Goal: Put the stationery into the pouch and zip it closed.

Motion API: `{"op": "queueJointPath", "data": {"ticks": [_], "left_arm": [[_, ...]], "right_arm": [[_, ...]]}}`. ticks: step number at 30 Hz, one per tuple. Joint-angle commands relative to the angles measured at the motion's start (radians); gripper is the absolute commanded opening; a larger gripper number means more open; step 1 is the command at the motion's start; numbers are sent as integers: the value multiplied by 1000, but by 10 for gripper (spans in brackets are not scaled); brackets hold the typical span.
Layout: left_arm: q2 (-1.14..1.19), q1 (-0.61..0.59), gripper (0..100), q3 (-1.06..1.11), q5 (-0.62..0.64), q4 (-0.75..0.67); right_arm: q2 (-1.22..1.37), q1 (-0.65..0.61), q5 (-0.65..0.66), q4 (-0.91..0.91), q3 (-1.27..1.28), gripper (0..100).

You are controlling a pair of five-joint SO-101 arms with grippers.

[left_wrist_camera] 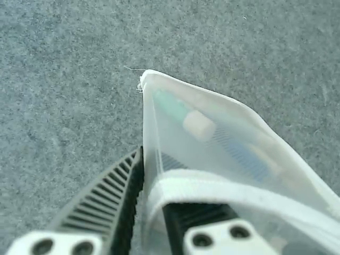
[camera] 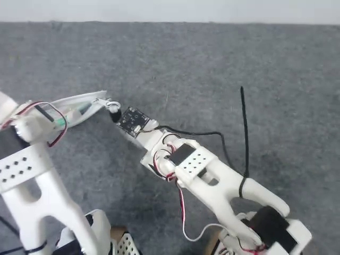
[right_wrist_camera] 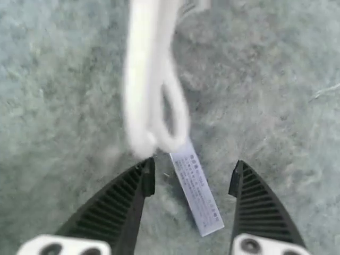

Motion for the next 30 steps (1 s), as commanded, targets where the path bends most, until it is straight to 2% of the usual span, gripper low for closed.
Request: {"op": "queueJointPath", "data": {"ticks": [1,20,26,30], "left_arm": [[2,-9,11,-18,9,-32],[2,-9,11,-18,9,-31],[2,-9,11,-18,9,-31],[2,-9,11,-18,9,-31]], "right_arm": [[16,13,34,4,-75,221],[318,74,43,5,-242,219],[323,76,109,5,-242,118],[332,73,130,73,-262,121]]}}
